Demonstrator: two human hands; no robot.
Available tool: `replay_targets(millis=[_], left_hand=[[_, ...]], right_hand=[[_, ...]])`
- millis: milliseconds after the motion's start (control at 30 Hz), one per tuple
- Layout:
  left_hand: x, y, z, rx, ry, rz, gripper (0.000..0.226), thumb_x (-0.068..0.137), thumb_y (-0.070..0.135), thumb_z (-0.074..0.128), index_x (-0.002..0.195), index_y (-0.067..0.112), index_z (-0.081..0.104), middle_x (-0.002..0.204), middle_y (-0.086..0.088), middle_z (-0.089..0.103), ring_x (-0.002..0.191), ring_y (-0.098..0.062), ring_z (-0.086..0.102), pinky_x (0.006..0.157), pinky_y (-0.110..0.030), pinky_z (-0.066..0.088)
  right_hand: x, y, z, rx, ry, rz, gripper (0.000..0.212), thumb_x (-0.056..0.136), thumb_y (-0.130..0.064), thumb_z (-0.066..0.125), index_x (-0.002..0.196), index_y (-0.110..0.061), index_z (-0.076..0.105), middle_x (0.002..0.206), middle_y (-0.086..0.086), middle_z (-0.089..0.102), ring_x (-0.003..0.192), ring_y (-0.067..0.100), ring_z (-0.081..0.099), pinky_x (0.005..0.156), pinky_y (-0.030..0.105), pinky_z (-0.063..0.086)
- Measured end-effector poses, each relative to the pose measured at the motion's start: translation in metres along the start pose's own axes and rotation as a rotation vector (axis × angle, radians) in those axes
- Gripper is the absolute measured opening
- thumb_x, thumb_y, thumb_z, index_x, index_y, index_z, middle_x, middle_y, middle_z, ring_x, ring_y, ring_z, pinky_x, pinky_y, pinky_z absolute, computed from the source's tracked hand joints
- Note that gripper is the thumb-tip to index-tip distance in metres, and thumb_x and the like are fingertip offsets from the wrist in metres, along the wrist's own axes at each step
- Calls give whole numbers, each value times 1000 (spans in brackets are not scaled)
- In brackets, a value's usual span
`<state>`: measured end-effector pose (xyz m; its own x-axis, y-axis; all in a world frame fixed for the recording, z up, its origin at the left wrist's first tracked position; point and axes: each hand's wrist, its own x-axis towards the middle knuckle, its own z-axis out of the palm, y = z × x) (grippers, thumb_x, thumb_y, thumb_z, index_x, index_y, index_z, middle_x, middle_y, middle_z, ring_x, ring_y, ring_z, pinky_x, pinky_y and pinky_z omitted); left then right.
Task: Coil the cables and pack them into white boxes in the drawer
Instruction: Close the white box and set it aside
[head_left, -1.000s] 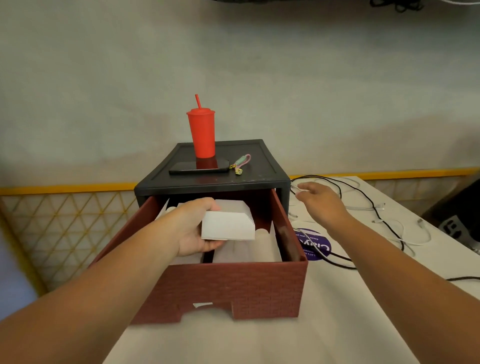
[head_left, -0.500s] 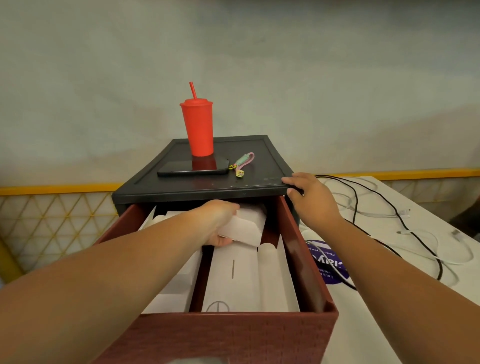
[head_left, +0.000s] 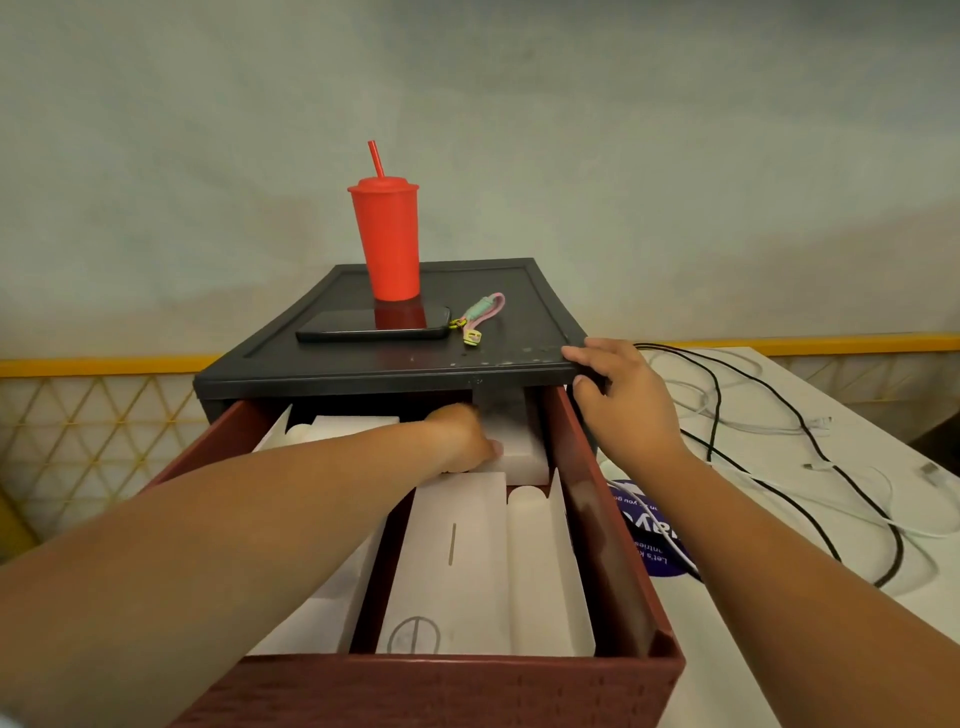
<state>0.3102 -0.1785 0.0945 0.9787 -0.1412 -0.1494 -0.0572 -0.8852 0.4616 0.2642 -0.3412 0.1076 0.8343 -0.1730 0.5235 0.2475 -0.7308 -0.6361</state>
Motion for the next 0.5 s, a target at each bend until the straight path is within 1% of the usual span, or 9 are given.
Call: replay_targets(millis=[100, 200, 267, 333, 400, 500], left_hand=[[6, 9, 1, 104, -6, 32, 54, 92, 35, 55, 140, 15, 39, 139, -9, 46, 122, -25, 48, 99, -31, 42], [9, 13, -1, 146, -74, 91, 63, 89, 39, 58, 145, 21, 33, 146, -3, 38, 131, -24, 41, 104, -34, 37], [10, 11, 1, 269, -105, 126, 67, 89, 34, 60, 147, 22, 28, 146, -4, 38, 130, -26, 42, 101, -33, 39], [15, 6, 5, 363, -59, 168, 63, 90, 28, 60, 145, 19, 31, 141, -7, 44, 124, -27, 47, 99, -31, 42], [20, 4, 9, 386, 17, 196, 54, 90, 23, 60, 139, 17, 41, 134, -10, 51, 118, -28, 51, 96, -32, 44], [23, 4, 12, 426, 78, 234, 49, 89, 16, 59, 135, 16, 46, 129, -11, 53, 115, -28, 52, 94, -32, 43]], right_hand=[[0, 1, -1, -3, -6, 0, 36, 92, -12, 49, 124, -24, 59, 139, -4, 45, 121, 14, 48, 90, 18, 36], [0, 2, -1, -2, -9, -10, 36, 92, -13, 49, 124, -25, 59, 138, -5, 45, 121, 14, 48, 93, 21, 39], [0, 3, 0, 7, -4, -14, 36, 92, -14, 50, 124, -25, 59, 138, -5, 46, 120, 14, 49, 95, 25, 42], [0, 2, 0, 20, 4, -10, 36, 91, -14, 50, 123, -26, 60, 138, -5, 46, 119, 15, 50, 97, 29, 44], [0, 2, 1, 27, 11, -6, 36, 91, -14, 50, 123, -26, 60, 137, -6, 46, 118, 16, 50, 97, 32, 46], [-1, 3, 0, 23, 8, -11, 36, 91, -14, 50, 124, -26, 59, 138, -5, 46, 119, 16, 50, 97, 33, 46]])
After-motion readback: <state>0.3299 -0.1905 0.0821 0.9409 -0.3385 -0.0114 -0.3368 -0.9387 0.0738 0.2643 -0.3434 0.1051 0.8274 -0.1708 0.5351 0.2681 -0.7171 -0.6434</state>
